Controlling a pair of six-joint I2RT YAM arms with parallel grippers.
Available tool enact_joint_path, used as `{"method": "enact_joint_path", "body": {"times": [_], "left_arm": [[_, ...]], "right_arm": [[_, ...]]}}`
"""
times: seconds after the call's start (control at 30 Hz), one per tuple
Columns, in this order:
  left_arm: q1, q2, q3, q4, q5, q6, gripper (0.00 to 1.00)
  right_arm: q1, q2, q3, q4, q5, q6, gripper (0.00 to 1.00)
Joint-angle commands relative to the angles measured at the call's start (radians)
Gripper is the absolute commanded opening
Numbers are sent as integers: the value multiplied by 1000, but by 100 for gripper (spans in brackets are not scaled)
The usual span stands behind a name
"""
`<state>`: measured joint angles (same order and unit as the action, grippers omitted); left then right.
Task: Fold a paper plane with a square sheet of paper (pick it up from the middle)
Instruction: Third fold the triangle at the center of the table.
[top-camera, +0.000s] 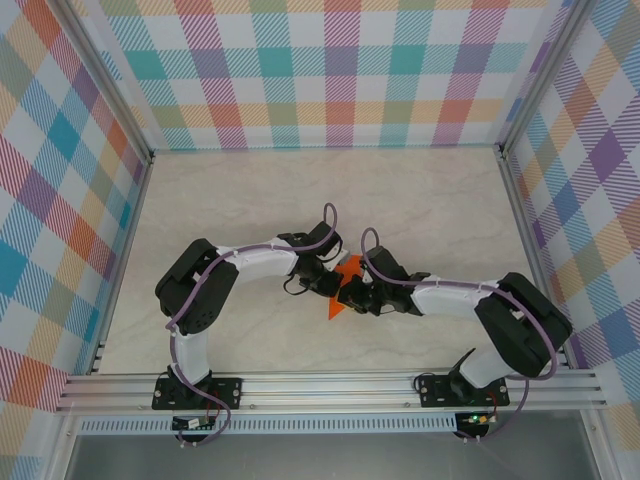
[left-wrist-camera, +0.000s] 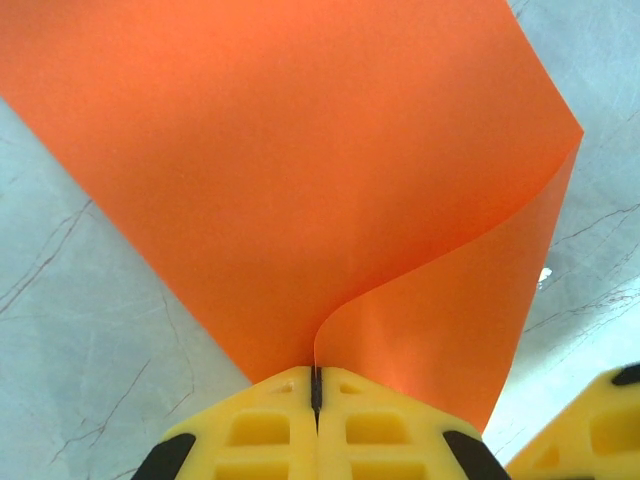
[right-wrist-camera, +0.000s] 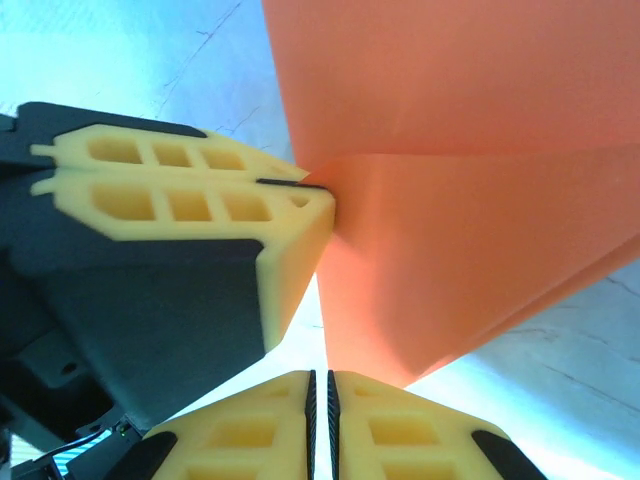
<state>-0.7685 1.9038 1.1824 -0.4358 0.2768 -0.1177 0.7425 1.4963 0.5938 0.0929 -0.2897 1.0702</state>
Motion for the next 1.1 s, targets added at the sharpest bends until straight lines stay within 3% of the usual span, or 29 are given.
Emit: {"method": "enact_joint_path", "body": {"times": [0.0,0.17,0.47,0.8,1.07], "left_arm": [[6,41,-6,-50,-11,3,0],[5,45,0,-52,-8,3,0],[5,46,2,-52,-5,5,0],[5,46,-2,-55,-4,4,0],[5,47,3,-52,-1,4,1]], "right_arm": [[-5,33,-10,79,-75,-14,14],[-4,88,-16,160,-109,17,14],[-5,162,-34,56,-32,4,12],[-30,35,-3,9,-32,-20,13],[-63,99,-8,91,-77,-26,13]]}}
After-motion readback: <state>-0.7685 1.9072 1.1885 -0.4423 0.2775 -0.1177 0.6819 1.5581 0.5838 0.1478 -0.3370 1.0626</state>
